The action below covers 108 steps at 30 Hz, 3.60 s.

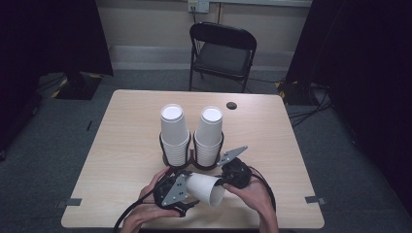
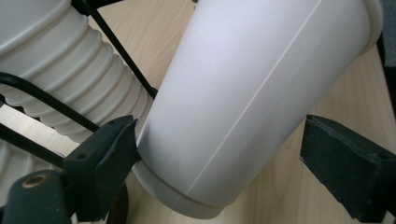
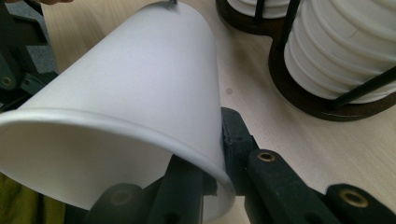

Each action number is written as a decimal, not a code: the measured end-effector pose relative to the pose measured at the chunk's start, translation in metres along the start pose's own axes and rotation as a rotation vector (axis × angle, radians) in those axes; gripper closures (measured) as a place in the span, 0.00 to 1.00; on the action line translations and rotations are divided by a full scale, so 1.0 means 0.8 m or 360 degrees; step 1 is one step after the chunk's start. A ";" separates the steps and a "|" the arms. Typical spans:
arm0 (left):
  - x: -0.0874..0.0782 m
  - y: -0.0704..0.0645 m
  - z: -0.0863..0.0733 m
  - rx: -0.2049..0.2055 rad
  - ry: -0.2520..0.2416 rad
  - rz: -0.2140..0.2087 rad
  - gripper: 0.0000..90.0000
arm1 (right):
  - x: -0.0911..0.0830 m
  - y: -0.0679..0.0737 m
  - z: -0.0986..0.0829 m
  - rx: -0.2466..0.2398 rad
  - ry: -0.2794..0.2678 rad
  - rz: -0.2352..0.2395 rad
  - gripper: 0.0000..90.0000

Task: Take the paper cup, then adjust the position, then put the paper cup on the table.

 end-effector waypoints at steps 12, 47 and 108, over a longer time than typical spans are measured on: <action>0.023 -0.009 0.008 0.0021 0.0075 -0.0043 0.04 | 0.003 0.004 0.006 0.0021 0.0005 0.0039 0.97; 0.033 -0.007 0.041 -0.0070 -0.0138 0.0054 0.09 | 0.020 0.017 0.020 0.0293 -0.0023 0.0138 0.98; -0.059 0.082 -0.053 -0.0729 -0.0302 0.0481 0.10 | -0.047 -0.042 0.005 0.0378 -0.1063 -0.0273 0.36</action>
Point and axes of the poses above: each handheld gripper's, and its own axes: x roughly forward along the jaws, z roughly out of its top, y roughly to its left, the point moved 10 cm from there along x, roughly forward along the jaws, and after that the axes turned 10 degrees about x, right-handed, at the moved point
